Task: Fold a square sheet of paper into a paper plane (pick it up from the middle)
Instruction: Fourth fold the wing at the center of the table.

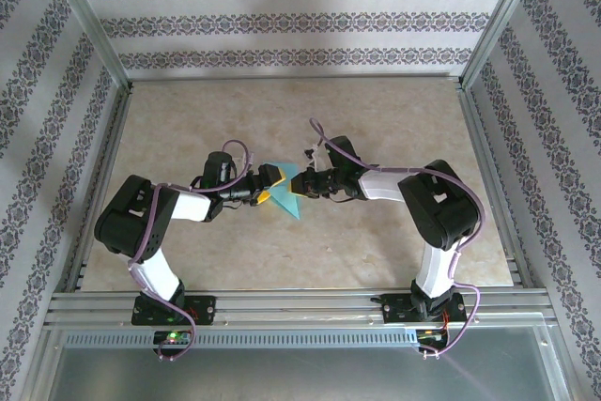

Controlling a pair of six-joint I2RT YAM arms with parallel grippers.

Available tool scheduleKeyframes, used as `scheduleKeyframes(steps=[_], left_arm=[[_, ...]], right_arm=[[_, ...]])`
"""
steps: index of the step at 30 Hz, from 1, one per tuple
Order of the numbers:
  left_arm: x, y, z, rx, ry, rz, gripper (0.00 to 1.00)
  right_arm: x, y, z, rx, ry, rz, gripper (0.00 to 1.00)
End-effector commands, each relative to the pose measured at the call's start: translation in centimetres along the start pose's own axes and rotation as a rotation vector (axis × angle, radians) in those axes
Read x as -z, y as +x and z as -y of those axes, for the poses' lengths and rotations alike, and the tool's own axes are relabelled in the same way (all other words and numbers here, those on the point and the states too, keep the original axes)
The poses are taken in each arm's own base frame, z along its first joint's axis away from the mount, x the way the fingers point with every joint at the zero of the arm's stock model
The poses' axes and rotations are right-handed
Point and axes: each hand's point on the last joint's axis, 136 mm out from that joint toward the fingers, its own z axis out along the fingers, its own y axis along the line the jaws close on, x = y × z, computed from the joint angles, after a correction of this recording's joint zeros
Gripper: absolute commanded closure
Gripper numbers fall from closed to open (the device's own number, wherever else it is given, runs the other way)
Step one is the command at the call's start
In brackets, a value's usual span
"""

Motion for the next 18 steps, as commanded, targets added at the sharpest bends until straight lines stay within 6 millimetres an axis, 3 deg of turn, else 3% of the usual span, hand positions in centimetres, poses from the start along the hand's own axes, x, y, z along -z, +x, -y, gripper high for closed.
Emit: scheduleKeyframes(steps=[1, 8, 18], left_arm=[[-0.1, -0.9, 0.6, -0.052, 0.028, 0.015, 0.13], [-0.2, -0.5, -0.1, -0.039, 0.018, 0.003, 0.2], [-0.4, 0.3, -1.4, -0.042, -0.013, -0.026, 0.46]], right_arm=[[-0.1, -0.2, 2.0, -0.03, 0.076, 0.01, 0.87], [-0.1, -0.4, 2.9, -0.014, 0.133, 0.012, 0.81], [-0.3, -0.7, 3.4, 0.003, 0.167, 0.002, 0.81]])
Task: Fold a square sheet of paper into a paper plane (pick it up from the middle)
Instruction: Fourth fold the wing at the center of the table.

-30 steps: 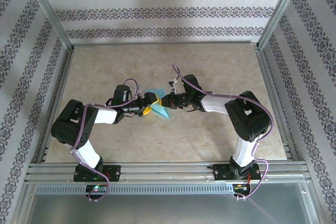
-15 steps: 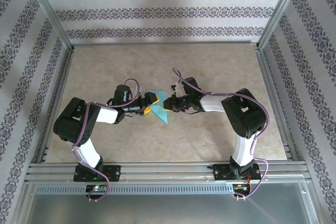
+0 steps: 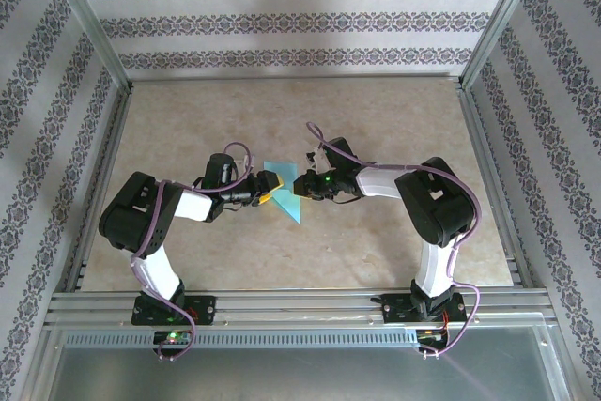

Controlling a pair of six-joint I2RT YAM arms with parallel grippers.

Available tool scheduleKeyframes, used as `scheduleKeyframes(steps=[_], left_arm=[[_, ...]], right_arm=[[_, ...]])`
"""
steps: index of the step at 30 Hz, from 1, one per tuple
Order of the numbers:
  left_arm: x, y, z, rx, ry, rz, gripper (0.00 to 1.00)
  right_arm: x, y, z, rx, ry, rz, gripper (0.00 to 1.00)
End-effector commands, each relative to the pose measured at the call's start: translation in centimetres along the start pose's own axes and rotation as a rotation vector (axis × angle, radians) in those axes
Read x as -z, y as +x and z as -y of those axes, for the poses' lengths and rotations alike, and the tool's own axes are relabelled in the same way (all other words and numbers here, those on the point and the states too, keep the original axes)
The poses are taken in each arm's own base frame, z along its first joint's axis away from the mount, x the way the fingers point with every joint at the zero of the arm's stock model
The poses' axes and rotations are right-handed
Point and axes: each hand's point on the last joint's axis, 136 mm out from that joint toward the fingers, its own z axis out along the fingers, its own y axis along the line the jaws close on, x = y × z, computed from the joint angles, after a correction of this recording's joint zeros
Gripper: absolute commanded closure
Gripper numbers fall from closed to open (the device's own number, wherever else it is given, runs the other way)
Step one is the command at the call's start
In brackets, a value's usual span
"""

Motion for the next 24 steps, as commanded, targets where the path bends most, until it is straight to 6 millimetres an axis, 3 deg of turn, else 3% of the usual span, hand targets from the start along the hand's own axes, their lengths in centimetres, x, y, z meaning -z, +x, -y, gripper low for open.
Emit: scheduleKeyframes(steps=[1, 12, 17, 20, 24], left_arm=[[0.0, 0.1, -0.4, -0.028, 0.005, -0.014, 0.48], [0.2, 0.6, -1.3, -0.041, -0.032, -0.022, 0.69], [0.1, 0.3, -1.5, -0.036, -0.057, -0.016, 0.84], [0.2, 0.0, -1.6, -0.035, -0.077, -0.004, 0.92], [0.6, -0.4, -1.9, -0.019, -0.123, 0.016, 0.97]], right_arm=[[-0.3, -0.4, 0.7, 0.02, 0.028, -0.001, 0.81], [-0.7, -0.7, 1.2, 0.06, 0.055, -0.002, 0.8], [-0.3, -0.8, 1.1, 0.071, 0.062, 0.006, 0.79], [0.6, -1.3, 0.8, 0.093, 0.075, 0.061, 0.73], [3.5, -2.3, 0.1, 0.181, 0.132, 0.177, 0.63]])
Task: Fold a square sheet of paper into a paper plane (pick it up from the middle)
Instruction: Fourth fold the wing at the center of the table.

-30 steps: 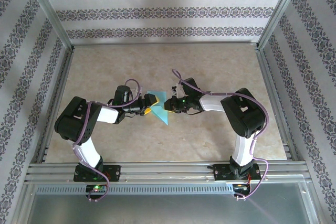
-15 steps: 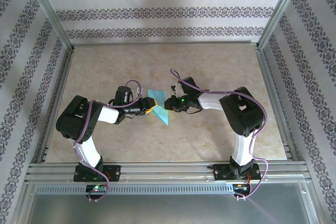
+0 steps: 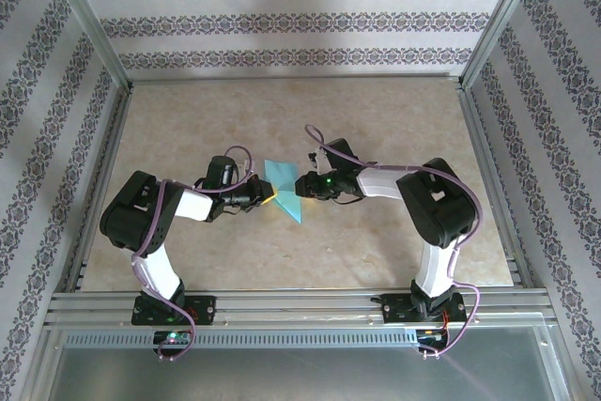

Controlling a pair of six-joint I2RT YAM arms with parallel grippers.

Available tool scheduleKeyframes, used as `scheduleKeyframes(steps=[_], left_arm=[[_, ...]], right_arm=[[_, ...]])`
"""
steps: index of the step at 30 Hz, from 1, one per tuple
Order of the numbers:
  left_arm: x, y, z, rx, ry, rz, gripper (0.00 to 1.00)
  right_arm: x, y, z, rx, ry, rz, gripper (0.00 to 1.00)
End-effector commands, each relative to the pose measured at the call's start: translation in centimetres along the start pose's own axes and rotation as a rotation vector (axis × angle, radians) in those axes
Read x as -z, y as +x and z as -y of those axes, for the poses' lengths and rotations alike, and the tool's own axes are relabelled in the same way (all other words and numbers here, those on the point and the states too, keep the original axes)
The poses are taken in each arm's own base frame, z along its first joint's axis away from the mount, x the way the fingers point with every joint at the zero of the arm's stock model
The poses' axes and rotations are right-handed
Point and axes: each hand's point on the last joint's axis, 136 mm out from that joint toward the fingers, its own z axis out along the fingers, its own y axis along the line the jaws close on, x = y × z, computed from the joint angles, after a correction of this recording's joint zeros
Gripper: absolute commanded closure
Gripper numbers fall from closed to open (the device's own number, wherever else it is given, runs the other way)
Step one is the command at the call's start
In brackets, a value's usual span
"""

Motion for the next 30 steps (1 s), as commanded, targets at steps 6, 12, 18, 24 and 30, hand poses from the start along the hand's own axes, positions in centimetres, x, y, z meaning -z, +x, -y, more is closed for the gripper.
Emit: scheduleKeyframes(steps=[6, 12, 18, 24, 30], left_arm=[[1.2, -1.4, 1.0, 0.013, -0.148, 0.076, 0.97], [0.7, -1.8, 3.4, 0.046, -0.196, 0.132, 0.97], [-1.4, -1.6, 6.1, 0.078, -0.142, 0.142, 0.96], [-2.1, -1.0, 4.5, 0.147, -0.21, 0.169, 0.96], [-1.5, -0.7, 3.3, 0.198, -0.303, 0.177, 0.94]], right_arm=[[7.2, -2.8, -0.1, 0.269, 0.207, 0.316, 0.39], [9.7, -2.3, 0.7, 0.432, 0.377, 0.431, 0.29], [10.4, -1.8, 1.1, 0.529, 0.432, 0.495, 0.29], [10.0, -0.7, 1.0, 0.616, 0.409, 0.506, 0.29], [8.2, 1.4, 0.1, 0.774, 0.395, 0.429, 0.32]])
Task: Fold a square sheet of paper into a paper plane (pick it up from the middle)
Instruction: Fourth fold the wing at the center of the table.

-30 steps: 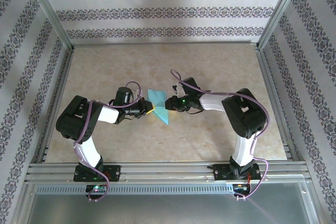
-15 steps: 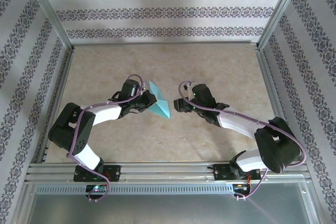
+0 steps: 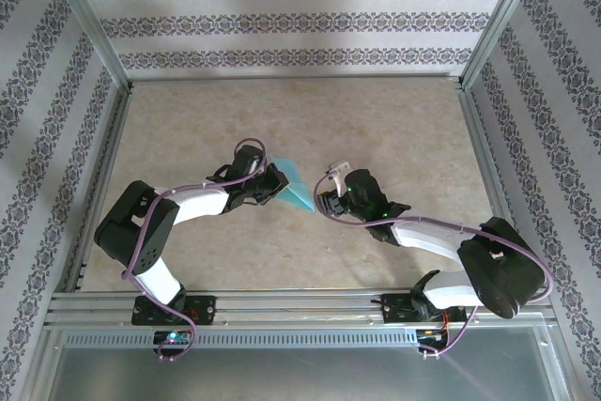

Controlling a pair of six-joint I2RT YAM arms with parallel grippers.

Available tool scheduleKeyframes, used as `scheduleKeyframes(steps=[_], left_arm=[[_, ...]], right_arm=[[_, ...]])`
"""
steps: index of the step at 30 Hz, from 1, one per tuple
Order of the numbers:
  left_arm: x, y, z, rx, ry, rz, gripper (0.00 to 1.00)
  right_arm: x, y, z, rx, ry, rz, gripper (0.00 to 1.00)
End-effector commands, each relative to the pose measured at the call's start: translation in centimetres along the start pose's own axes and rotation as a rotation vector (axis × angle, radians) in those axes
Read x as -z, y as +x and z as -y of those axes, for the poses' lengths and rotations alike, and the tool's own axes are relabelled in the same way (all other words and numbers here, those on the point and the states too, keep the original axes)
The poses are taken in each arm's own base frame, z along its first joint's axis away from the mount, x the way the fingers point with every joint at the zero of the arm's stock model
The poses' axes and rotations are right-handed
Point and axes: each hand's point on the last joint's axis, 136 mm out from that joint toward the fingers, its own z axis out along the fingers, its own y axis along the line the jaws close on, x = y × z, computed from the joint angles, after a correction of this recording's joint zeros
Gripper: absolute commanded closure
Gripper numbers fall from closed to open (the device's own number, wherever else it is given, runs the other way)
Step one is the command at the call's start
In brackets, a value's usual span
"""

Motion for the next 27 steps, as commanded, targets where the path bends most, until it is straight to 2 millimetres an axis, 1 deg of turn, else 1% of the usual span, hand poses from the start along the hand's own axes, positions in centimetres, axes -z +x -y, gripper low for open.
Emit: scheduleKeyframes(steps=[1, 4, 9, 13, 17, 22, 27], left_arm=[[0.0, 0.0, -0.9, 0.053, -0.083, 0.012, 0.94], [0.1, 0.1, -1.1, 0.069, -0.104, 0.009, 0.94], [-0.1, 0.4, -1.5, 0.089, -0.125, -0.007, 0.94], [-0.1, 0.5, -1.5, 0.093, -0.131, -0.015, 0.94], [0.1, 0.5, -1.5, 0.094, -0.135, -0.014, 0.94], [0.0, 0.5, -1.5, 0.102, -0.135, -0.017, 0.94], [0.1, 0.6, -1.4, 0.109, -0.133, -0.019, 0.94]], right_arm=[[-0.2, -0.1, -1.5, 0.135, -0.021, 0.024, 0.34], [-0.8, 0.6, -2.6, 0.205, -0.02, 0.003, 0.38], [-2.4, 1.0, -4.7, 0.282, -0.044, -0.022, 0.49], [-3.7, 0.9, -5.9, 0.321, -0.048, -0.025, 0.53], [-4.7, 0.6, -6.6, 0.331, -0.058, -0.018, 0.53], [-5.6, 0.9, -7.4, 0.348, -0.078, -0.026, 0.58], [-6.4, 1.5, -7.3, 0.354, -0.067, -0.043, 0.64]])
